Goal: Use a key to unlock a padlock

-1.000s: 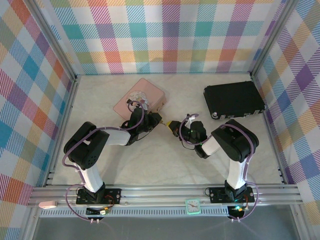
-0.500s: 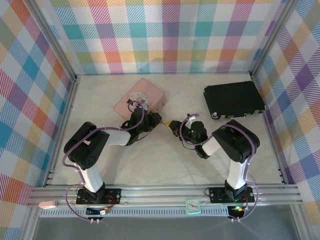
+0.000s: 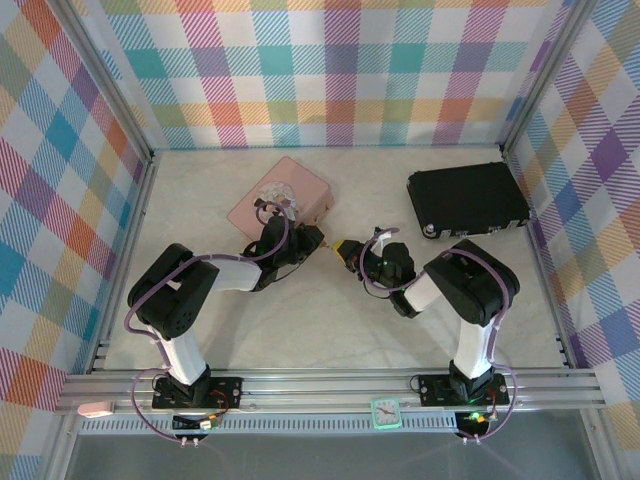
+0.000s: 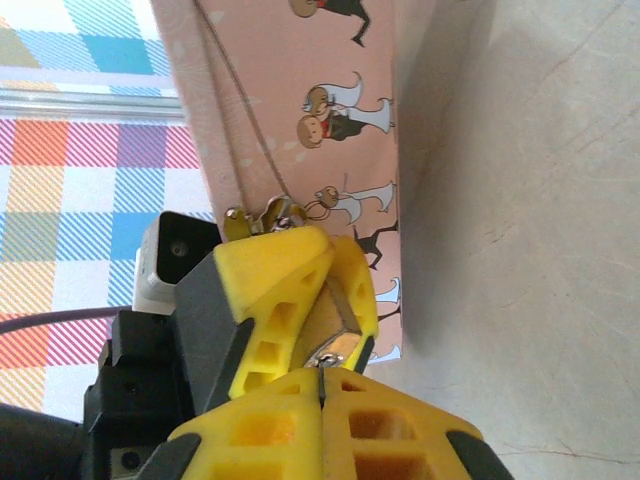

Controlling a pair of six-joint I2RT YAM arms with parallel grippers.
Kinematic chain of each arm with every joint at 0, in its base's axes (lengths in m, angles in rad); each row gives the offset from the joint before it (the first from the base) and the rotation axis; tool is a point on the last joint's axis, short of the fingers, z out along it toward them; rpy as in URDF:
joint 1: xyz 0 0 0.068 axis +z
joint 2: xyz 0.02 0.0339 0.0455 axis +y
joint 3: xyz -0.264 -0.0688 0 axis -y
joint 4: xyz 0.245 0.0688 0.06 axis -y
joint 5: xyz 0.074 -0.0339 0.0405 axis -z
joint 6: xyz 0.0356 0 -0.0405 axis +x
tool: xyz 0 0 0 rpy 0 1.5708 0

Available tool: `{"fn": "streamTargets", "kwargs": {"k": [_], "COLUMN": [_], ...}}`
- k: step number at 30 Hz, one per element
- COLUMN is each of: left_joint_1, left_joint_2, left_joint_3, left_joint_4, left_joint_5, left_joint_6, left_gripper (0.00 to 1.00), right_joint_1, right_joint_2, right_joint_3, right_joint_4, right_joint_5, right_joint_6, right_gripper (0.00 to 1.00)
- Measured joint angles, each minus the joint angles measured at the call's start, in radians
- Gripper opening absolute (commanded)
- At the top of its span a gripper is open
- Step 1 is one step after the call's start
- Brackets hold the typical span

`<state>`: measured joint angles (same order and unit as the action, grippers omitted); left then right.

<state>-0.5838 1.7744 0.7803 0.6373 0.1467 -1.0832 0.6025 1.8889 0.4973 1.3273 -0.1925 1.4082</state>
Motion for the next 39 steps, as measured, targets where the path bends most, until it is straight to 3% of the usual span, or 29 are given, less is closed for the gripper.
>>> {"fn": "streamTargets", "kwargs": {"k": [11, 19, 28, 39], "left_joint_1": [-0.004, -0.006, -0.023, -0.036], "left_joint_2": [0.000, 0.001, 0.001, 0.001], "left_joint_3": [-0.004, -0.006, -0.008, -0.008], "left_joint_4": [0.041, 0.047, 0.043, 0.044], "left_joint_5": [-0.030, -0.072, -0.097, -0.122], "left_joint_6": [-0.035, -0.064, -0.087, -0.107], "left_gripper": [0.00, 0.00, 0.00, 0.00], "right_joint_1": [0.001, 0.037, 0.073, 0.078], "right_joint_2": [0.017, 0.027, -0.006, -0.012], "right_joint_3": [0.018, 0.022, -0.013, -0.022], "right_joint_4": [0.022, 0.024, 0.016, 0.019], "right_joint_5": [0.011, 0.090, 0.183, 0.212], "right_joint_6": [0.074, 0.182, 0.193, 0.200], "right_gripper": [0.00, 0.00, 0.00, 0.00]}}
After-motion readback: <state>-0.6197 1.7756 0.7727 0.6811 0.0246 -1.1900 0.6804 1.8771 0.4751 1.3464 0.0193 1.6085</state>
